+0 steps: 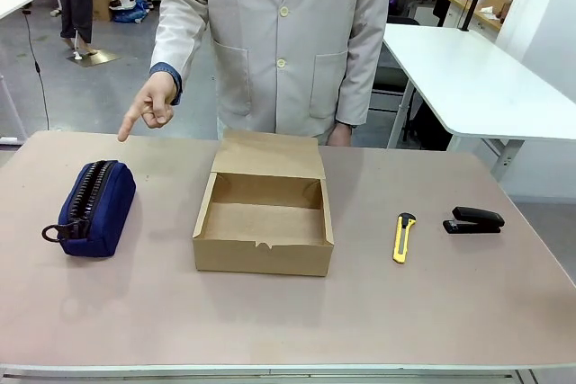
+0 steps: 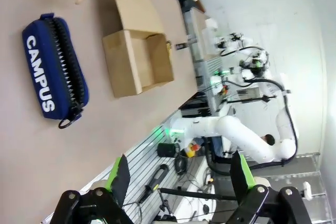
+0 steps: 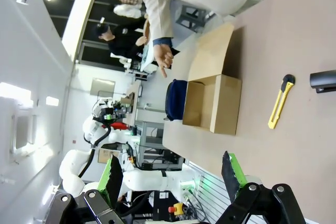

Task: Pack the item into the box.
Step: Pick up the item indicated by the person and place it inside the Mailer Box.

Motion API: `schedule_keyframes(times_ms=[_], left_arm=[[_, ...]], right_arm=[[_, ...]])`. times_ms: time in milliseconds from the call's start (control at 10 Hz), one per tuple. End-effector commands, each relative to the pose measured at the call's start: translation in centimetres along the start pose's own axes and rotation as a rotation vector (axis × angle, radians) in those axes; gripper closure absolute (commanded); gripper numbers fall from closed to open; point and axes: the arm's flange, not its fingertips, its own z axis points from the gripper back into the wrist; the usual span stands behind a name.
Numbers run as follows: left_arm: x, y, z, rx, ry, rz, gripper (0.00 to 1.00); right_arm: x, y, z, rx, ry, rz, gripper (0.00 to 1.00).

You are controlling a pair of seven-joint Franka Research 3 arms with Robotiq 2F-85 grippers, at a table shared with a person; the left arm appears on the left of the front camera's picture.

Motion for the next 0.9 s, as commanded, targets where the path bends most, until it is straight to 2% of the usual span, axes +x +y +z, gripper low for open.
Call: schedule_keyframes(times_ms=[0,200,300,400,500,700,800], left_arm=[[0.4,-1.1,-6.0,0.344,0.065,-0.002,0.0],[0.3,-2.1,-12.2,0.665,0.225,-0.088,0.0],[0.6,-2.5,-13.7,0.775,0.195,-0.111,0.0],[1.4,-3.6,-13.8,0.661,0.068,-0.149,0.0],[1.4,-2.4,-12.2,0.626,0.174,-0.121,0.0],[1.4,-2.4,-12.2,0.626,0.174,-0.121,0.0],[1.5,-3.3,-13.9,0.66,0.153,-0.147,0.0]], right_arm=[[0.3,0.1,-0.1,0.017,-0.005,0.027,0.0],[0.3,0.1,-0.1,0.017,-0.005,0.027,0.0],[0.3,0.1,-0.1,0.017,-0.005,0.027,0.0],[0.3,0.1,-0.1,0.017,-0.005,0.027,0.0],[0.3,0.1,-0.1,0.017,-0.005,0.027,0.0],[0.3,0.1,-0.1,0.017,-0.005,0.027,0.0],[0.3,0.1,-0.1,0.017,-0.005,0.027,0.0]])
